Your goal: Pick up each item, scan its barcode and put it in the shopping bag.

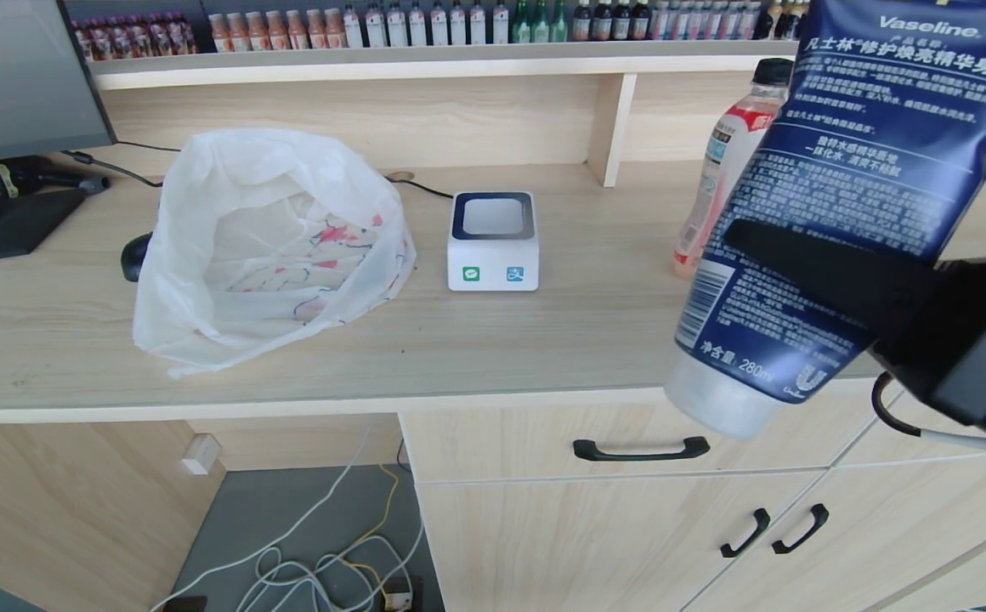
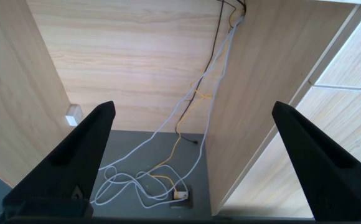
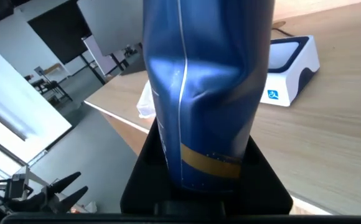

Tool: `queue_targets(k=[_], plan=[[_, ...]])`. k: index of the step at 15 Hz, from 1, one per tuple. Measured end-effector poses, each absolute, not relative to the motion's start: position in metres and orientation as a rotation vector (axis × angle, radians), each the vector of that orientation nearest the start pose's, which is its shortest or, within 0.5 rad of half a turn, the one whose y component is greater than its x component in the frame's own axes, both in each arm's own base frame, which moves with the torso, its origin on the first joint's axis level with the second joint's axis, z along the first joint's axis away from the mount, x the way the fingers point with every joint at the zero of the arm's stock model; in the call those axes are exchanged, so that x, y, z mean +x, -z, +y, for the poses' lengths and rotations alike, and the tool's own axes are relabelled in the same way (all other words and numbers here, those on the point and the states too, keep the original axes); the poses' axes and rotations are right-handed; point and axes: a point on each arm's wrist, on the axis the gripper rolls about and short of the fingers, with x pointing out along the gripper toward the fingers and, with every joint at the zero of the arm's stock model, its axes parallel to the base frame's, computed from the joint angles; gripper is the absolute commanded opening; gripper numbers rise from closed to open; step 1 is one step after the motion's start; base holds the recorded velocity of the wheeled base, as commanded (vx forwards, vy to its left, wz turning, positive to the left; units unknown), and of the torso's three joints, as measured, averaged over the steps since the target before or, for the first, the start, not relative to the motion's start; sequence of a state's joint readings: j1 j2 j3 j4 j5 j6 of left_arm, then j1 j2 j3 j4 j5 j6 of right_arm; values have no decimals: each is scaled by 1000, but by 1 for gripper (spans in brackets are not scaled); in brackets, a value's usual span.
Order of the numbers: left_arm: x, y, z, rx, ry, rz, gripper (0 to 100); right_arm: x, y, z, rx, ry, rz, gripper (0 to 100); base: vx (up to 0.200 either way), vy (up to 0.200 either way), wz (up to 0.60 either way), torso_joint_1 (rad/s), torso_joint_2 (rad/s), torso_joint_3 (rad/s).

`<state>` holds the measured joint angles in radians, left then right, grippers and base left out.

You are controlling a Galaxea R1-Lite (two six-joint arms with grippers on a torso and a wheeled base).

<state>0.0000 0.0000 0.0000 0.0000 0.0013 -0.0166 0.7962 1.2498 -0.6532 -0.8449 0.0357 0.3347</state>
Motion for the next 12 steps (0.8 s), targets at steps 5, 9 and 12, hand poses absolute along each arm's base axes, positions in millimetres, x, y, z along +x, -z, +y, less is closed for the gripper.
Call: queue_targets(k=[5,9,12], plan=[[-23,-75,0,-17,-1,0,100,135,-289,138,457,-873,-131,0,0,0,0,0,0,0],[-23,-75,0,-17,-1,0,100,134,-290,139,469,-889,-142,0,0,0,0,0,0,0],[-23,-75,0,-17,-1,0,100,132,-287,138,480,-921,-165,0,0,0,0,0,0,0]])
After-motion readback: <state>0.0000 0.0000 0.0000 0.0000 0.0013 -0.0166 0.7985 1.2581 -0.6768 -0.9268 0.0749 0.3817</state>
